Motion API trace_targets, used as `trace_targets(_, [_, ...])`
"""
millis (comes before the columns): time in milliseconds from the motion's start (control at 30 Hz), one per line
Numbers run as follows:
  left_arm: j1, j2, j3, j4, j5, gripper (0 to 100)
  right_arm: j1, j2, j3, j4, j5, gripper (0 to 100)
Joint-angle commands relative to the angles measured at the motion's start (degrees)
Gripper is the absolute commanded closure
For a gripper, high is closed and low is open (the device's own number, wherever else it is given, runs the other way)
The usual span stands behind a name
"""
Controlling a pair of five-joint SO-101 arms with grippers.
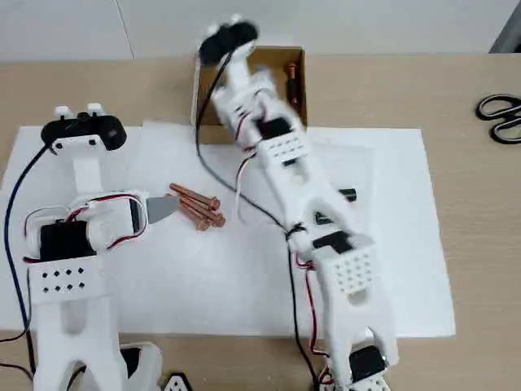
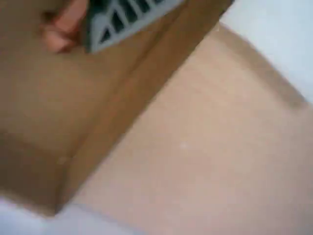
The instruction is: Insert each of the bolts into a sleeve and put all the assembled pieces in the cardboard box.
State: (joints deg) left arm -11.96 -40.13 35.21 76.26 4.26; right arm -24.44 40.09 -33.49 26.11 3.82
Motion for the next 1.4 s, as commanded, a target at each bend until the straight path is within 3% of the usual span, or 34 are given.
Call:
trace_targets(0, [0.0,-0.62,-1.71,-0.7,-0.09,63,2.42,-12.88,-3.25,5.67,-1.41,72.3])
trace_targets(500, [0.35,-0.62,-4.44,-0.62,0.0,63,10.68,-40.31,-3.25,41.27,-2.2,72.3])
trace_targets(800, [10.46,-0.62,-11.56,9.41,0.26,63,10.86,-52.88,-2.9,70.55,-1.76,72.3])
trace_targets(1100, [10.73,-0.53,-12.53,9.32,0.44,63,14.55,-57.63,19.34,66.77,-1.76,72.4])
trace_targets(1367, [10.73,-0.53,-9.01,9.23,0.35,63,14.29,-44.44,27.25,59.91,3.08,72.5])
